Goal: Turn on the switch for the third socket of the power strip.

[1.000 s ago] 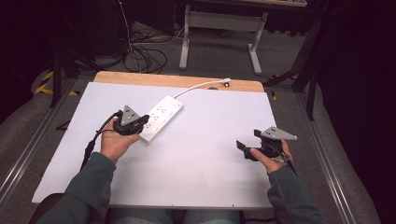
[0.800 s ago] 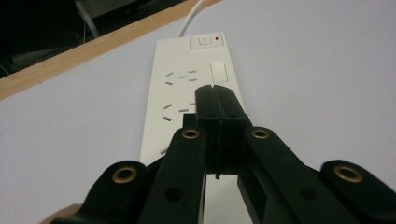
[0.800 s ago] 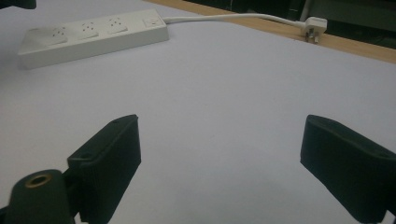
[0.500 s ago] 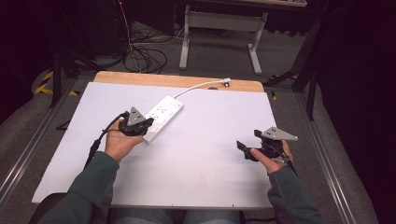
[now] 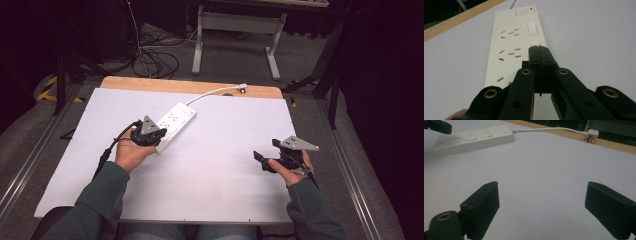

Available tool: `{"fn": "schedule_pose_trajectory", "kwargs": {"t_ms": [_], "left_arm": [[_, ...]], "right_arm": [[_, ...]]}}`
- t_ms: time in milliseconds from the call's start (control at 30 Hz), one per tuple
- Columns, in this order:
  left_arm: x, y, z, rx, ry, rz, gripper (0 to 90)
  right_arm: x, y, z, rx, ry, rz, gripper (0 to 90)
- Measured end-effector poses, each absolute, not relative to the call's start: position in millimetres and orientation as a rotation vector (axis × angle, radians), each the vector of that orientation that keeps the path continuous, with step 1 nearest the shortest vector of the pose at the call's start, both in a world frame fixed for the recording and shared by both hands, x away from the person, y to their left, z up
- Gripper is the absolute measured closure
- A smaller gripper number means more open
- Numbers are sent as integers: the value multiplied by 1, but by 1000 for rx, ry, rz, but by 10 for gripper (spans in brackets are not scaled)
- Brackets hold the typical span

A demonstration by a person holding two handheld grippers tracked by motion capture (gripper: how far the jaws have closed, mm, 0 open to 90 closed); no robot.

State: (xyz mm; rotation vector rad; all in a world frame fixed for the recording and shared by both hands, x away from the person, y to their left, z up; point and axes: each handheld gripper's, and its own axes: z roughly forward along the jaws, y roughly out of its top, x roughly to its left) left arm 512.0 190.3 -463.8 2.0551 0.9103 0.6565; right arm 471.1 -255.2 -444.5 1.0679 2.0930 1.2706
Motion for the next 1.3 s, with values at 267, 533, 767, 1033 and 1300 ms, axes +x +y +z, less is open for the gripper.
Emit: {"fn": "schedule_pose_trajectory", "kwargs": {"t_ms": [267,533,767,1033,1300], "left_arm": [[516,188,-469,2086,912,651,900],[519,184,-472,2099,912,640,900],[522,180,-475,2122,899,639,900],[522,181,-475,2117,908,627,900],[522,180,-475,2119,909,626,900]], "right_arm": [[471,-255,-444,1067,2094,1272,126],[471,-255,-444,1064,2092,1274,126],[470,-256,-444,1069,2092,1272,126],[470,-256,-444,1069,2092,1272,126],[470,-255,-444,1067,2090,1270,126]]}}
